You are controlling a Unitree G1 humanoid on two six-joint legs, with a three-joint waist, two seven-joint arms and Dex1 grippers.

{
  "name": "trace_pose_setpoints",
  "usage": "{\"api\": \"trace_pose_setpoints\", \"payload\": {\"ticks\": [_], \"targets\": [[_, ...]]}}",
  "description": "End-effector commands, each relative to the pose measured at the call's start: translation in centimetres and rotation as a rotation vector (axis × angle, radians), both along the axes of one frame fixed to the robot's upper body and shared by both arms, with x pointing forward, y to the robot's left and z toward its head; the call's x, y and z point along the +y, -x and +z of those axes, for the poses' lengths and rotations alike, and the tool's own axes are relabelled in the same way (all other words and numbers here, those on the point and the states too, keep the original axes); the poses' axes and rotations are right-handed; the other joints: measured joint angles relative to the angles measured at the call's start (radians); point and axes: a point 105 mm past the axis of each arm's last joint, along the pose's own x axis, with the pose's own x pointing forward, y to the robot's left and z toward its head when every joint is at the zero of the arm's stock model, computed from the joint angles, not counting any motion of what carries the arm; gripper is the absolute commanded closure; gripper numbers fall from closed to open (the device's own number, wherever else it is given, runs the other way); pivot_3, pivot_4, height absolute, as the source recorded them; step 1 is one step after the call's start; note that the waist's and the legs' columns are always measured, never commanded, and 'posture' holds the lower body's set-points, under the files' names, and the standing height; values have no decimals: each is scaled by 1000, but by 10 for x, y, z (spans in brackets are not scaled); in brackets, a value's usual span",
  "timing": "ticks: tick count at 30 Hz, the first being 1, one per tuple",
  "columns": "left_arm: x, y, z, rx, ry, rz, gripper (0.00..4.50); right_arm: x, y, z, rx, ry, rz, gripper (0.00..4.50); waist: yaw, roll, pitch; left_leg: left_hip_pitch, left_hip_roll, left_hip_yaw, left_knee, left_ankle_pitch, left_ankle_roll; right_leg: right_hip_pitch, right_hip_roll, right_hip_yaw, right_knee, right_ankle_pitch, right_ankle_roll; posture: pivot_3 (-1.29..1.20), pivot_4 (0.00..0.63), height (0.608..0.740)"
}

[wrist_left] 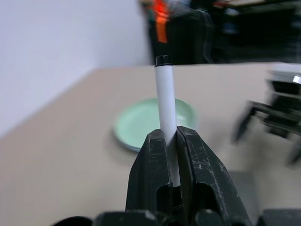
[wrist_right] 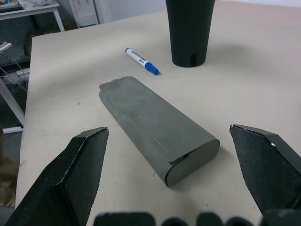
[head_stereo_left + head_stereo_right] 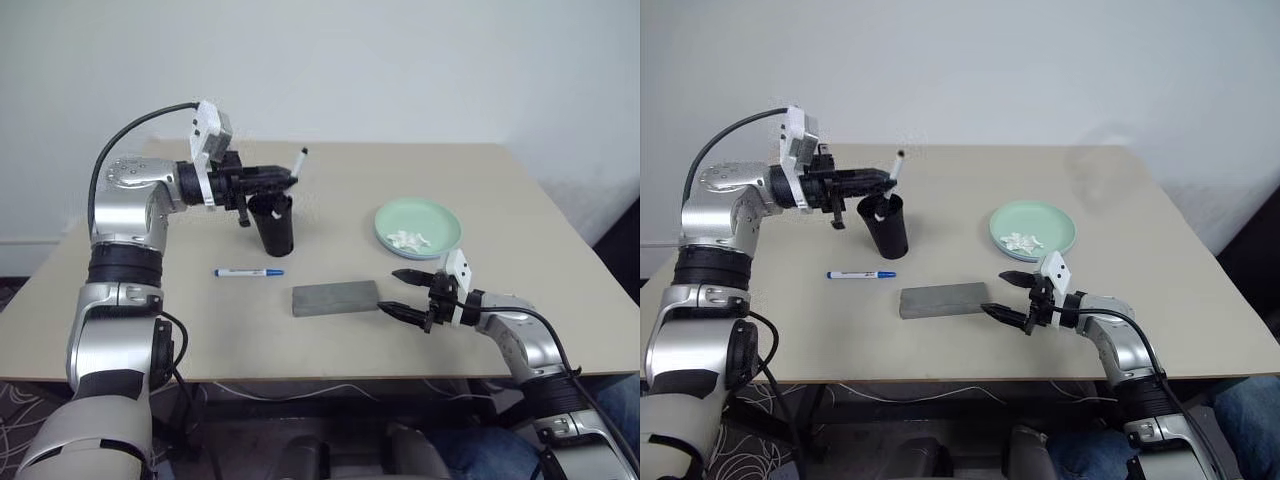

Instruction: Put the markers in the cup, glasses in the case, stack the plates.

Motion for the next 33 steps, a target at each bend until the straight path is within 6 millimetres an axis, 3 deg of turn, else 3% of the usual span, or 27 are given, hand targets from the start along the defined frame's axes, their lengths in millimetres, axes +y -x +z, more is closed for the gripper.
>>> {"api": "trace_pose_setpoints", "payload": {"ticks": [1,7,13,28,33], "targets": [[10,-15,18,-90,40,133,4450,1,-6,19,-84,-22,-5,3,0,0,0,1,0,0,0,0,0,1,0,0,0,0,0,0,0,721],[23,-40,4,-186,68,341,4450,1,-1,17,-81,-27,-18,3,2,0,0,1,-1,0,0,0,0,2,-1,0,-1,0,0,0,0,721],[17,-52,-8,-205,123,430,4450,-1,1,16,-74,-21,-25,3,2,-1,0,0,-1,0,0,0,0,2,-1,-1,-2,0,0,0,0,721],[21,-59,-36,-146,128,532,4450,-7,2,17,-71,-4,-30,3,2,-1,0,0,-1,0,0,-1,-1,2,-1,-1,-1,0,1,0,0,721],[20,-58,-42,-129,141,536,3065,-6,2,17,-72,-3,-25,3,2,-2,0,0,-1,0,0,-1,-1,2,-1,-1,-2,0,1,0,0,721]]}}
